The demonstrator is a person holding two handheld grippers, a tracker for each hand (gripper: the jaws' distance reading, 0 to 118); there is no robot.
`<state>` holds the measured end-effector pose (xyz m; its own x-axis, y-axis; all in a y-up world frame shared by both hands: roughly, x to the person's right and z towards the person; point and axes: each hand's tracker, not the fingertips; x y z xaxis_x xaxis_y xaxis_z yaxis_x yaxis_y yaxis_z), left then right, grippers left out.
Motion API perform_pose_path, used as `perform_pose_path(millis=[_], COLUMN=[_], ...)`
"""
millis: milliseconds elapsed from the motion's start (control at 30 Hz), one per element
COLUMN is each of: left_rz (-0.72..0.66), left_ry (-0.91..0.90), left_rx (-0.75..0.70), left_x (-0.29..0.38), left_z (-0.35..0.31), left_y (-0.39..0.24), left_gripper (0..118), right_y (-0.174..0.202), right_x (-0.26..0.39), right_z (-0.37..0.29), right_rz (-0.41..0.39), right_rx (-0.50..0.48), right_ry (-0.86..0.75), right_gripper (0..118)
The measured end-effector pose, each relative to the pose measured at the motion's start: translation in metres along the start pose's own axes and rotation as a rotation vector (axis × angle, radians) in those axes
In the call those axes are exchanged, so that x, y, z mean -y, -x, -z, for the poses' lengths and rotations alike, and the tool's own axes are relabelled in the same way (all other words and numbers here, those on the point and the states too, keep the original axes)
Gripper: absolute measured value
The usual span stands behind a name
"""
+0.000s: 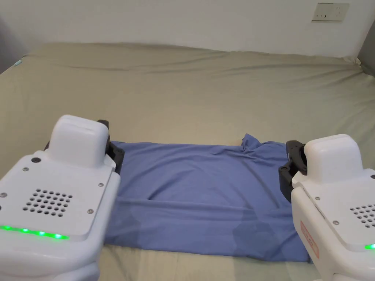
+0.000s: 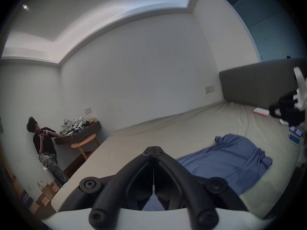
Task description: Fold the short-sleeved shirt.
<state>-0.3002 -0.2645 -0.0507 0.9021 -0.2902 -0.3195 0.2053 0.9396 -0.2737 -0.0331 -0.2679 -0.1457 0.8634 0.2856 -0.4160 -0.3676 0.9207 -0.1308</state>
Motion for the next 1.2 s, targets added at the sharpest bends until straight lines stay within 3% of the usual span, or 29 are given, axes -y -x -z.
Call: perform_pose_path(millis=[233, 300, 367, 400, 467, 500, 700, 800, 833, 867, 900, 967, 1033, 1100, 1133, 1167, 1200], left_rz=[-0.051, -0.118, -0.190, -0.219, -0.250, -0.291, -0.439, -0.393, -0.419, -0.387, -0.355, -0.297, -0.209, -0.133, -0.171, -0.234, -0.273], left_ry=[0.353, 0.475, 0.593, 0.613, 0.676, 0.700, 0.780, 0.836, 0.847, 0.774, 0.765, 0.761, 0.747, 0.742, 0.744, 0.700, 0.680], left_rx=[0.034, 0.003, -0.012, -0.006, 0.005, 0.015, -0.038, -0.010, 0.052, -0.022, -0.007, 0.061, 0.111, 0.092, 0.097, 0.087, 0.085], left_x=[0.086, 0.115, 0.143, 0.154, 0.175, 0.184, 0.222, 0.235, 0.243, 0.239, 0.235, 0.227, 0.221, 0.219, 0.215, 0.212, 0.207], left_z=[0.052, 0.066, 0.075, 0.077, 0.090, 0.095, 0.139, 0.149, 0.149, 0.141, 0.138, 0.136, 0.140, 0.142, 0.139, 0.134, 0.129], left_y=[0.014, 0.020, 0.029, 0.032, 0.040, 0.043, 0.060, 0.048, 0.045, 0.042, 0.039, 0.030, 0.022, 0.021, 0.026, 0.033, 0.038], left_gripper=[0, 20, 21, 37, 102, 118, 109, 81, 80, 74, 57, 53, 13, 8, 8, 8, 8], right_y=[-0.005, -0.008, -0.011, -0.012, -0.015, -0.016, -0.025, -0.036, -0.041, -0.045, -0.048, -0.055, -0.064, -0.075, -0.083, -0.092, -0.101], right_x=[0.013, 0.017, 0.025, 0.029, 0.037, 0.040, 0.057, 0.063, 0.065, 0.067, 0.069, 0.074, 0.083, 0.093, 0.100, 0.109, 0.117], right_z=[0.005, 0.006, 0.012, 0.015, 0.017, 0.018, 0.027, 0.030, 0.030, 0.031, 0.032, 0.037, 0.046, 0.058, 0.065, 0.074, 0.083], right_rz=[-0.017, -0.012, -0.011, -0.015, -0.005, 0.005, -0.006, 0.009, 0.015, 0.016, 0.009, -0.026, -0.031, -0.019, 0.020, 0.058, 0.101], right_rx=[0.011, 0.010, 0.019, 0.025, 0.024, 0.023, 0.048, 0.064, 0.073, 0.085, 0.098, 0.115, 0.140, 0.143, 0.125, 0.090, 0.058], right_ry=[0.035, 0.051, 0.062, 0.079, 0.105, 0.114, 0.167, 0.204, 0.212, 0.222, 0.234, 0.273, 0.303, 0.389, 0.426, 0.489, 0.561], right_gripper=[2, 2, 2, 2, 2, 2, 2, 2, 2, 2, 2, 2, 2, 4, 18, 47, 95])
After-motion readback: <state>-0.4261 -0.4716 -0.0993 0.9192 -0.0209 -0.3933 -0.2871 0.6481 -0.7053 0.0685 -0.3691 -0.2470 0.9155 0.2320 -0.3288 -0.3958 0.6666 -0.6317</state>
